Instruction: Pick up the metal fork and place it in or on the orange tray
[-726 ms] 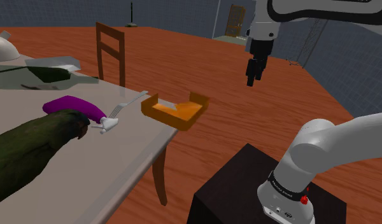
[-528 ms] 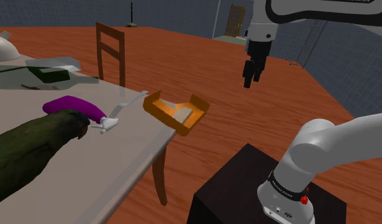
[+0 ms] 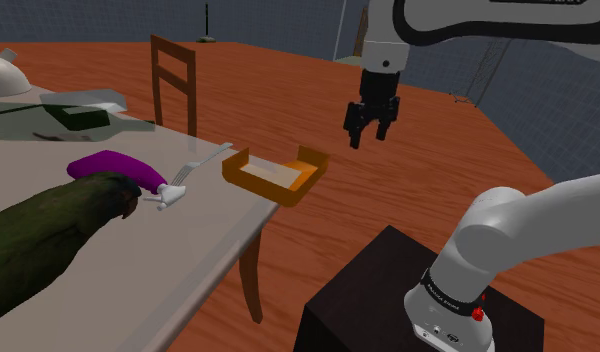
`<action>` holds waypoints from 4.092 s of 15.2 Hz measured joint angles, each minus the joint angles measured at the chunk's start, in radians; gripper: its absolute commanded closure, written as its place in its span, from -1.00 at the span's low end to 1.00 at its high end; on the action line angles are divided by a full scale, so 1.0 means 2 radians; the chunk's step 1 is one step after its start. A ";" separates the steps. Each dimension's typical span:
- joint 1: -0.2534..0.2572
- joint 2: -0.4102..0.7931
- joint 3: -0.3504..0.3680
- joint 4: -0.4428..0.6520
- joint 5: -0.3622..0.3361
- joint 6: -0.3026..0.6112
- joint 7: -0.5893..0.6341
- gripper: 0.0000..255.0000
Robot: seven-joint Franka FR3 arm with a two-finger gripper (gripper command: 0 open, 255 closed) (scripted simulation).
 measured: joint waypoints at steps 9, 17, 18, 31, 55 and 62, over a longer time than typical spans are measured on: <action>-0.030 0.100 0.125 0.068 0.045 0.064 0.223 -1.00; -0.076 0.244 0.237 0.176 0.000 0.110 0.437 -1.00; -0.082 0.269 0.249 0.197 -0.015 0.112 0.466 -1.00; 0.018 0.587 0.270 0.493 -0.246 0.049 0.786 -1.00; 0.010 0.595 0.264 0.455 -0.254 0.093 0.796 1.00; 0.019 0.595 0.265 0.496 -0.251 0.054 0.789 1.00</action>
